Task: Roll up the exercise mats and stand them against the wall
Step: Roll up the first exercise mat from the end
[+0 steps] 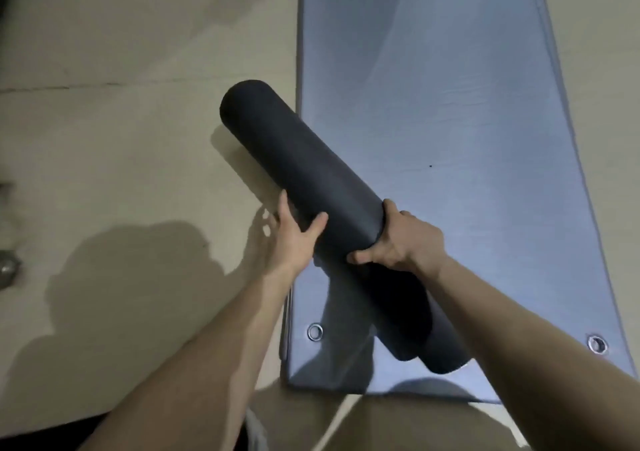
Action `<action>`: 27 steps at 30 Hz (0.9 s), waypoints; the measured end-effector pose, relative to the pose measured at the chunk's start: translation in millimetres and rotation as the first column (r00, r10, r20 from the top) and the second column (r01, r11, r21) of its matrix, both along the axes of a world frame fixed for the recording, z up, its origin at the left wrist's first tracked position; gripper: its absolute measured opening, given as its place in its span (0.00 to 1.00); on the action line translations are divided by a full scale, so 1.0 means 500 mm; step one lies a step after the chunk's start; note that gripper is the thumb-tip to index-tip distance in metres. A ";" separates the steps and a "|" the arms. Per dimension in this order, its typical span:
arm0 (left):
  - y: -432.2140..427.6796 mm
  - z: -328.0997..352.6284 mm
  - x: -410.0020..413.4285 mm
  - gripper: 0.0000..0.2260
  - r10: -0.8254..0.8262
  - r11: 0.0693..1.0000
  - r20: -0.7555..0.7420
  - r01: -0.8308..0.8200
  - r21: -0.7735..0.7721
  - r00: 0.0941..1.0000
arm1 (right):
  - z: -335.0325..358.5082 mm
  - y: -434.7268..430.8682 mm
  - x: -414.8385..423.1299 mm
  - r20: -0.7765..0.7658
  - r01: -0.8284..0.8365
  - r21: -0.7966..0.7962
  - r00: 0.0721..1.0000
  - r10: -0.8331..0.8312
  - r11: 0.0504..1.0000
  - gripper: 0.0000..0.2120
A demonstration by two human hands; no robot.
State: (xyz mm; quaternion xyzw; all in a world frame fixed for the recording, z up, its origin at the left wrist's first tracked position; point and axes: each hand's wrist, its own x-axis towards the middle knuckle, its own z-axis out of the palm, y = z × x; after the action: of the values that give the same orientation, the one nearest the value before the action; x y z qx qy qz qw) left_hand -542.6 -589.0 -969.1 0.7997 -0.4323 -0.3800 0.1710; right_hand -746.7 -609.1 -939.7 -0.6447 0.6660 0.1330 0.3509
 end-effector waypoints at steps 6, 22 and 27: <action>0.104 -0.023 0.087 0.47 0.426 0.902 -0.614 -0.364 0.232 0.665 | -0.033 0.032 0.198 0.291 0.041 0.049 0.955 -0.054 0.998 0.61; 0.171 -0.043 0.286 0.48 0.478 0.847 -0.678 -0.498 0.186 0.559 | -0.083 0.121 0.351 0.615 0.337 0.298 0.648 -0.450 0.893 0.35; 0.212 0.000 0.569 0.31 0.538 0.771 -0.576 -0.636 0.041 0.615 | -0.104 0.170 0.687 0.637 0.362 0.338 0.592 -0.494 0.869 0.43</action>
State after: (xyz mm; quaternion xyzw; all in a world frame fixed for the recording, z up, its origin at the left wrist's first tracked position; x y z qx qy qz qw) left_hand -258.2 -482.9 -969.2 0.7322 -0.1068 -0.4806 0.4706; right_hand -402.9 -524.2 -991.8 -0.4323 0.6012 -0.1551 0.6540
